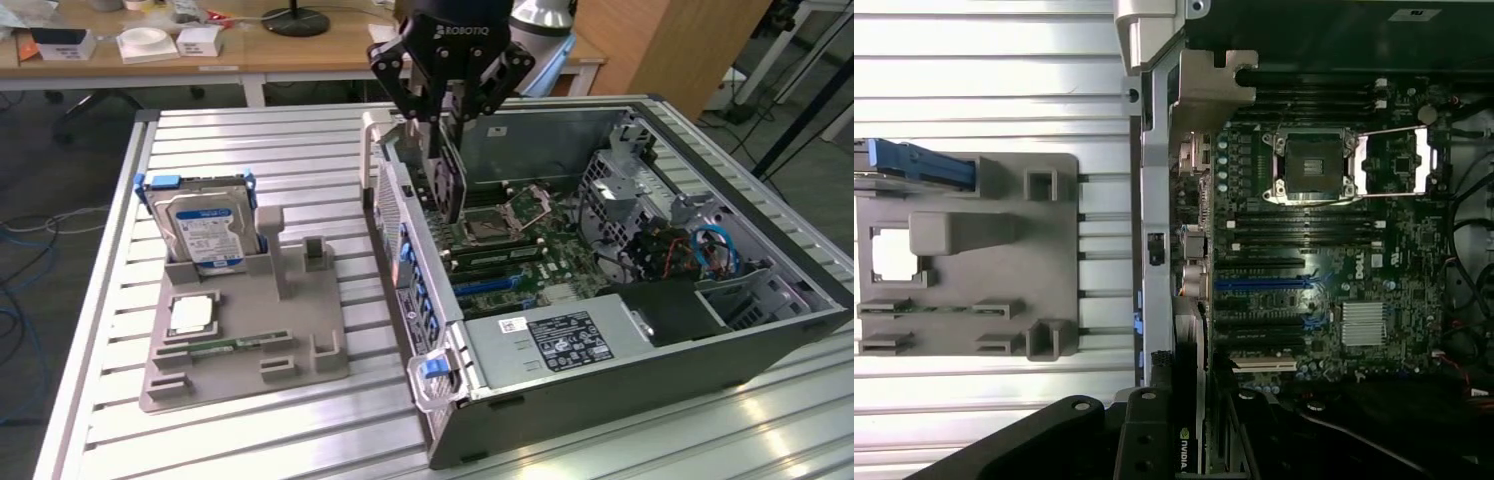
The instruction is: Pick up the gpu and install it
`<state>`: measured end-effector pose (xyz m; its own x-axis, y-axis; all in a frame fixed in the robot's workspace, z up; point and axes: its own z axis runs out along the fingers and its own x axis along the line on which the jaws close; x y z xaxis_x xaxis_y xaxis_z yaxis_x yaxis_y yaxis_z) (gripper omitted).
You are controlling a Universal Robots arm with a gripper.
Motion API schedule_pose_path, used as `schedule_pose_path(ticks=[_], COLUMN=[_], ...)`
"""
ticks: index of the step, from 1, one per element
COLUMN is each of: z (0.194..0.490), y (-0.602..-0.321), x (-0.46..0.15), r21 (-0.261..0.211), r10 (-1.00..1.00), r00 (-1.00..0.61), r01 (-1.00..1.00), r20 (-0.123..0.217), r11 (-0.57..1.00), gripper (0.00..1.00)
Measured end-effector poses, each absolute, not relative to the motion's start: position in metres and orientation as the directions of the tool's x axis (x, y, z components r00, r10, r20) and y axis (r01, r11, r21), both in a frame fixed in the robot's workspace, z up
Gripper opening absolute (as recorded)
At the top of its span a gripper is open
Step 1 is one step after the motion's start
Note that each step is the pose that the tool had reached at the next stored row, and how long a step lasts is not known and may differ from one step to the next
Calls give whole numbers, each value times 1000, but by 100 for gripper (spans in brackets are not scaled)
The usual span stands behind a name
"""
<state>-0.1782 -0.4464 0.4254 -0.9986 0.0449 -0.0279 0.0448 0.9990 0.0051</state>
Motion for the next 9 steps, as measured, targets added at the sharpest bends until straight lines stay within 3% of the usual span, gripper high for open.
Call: schedule_pose_path(ticks=[9], z=[425], y=[-446], x=[-169], r21=[5], r10=[45], r00=[-999], r01=[45], r20=[-28], r11=[999], gripper=[26])
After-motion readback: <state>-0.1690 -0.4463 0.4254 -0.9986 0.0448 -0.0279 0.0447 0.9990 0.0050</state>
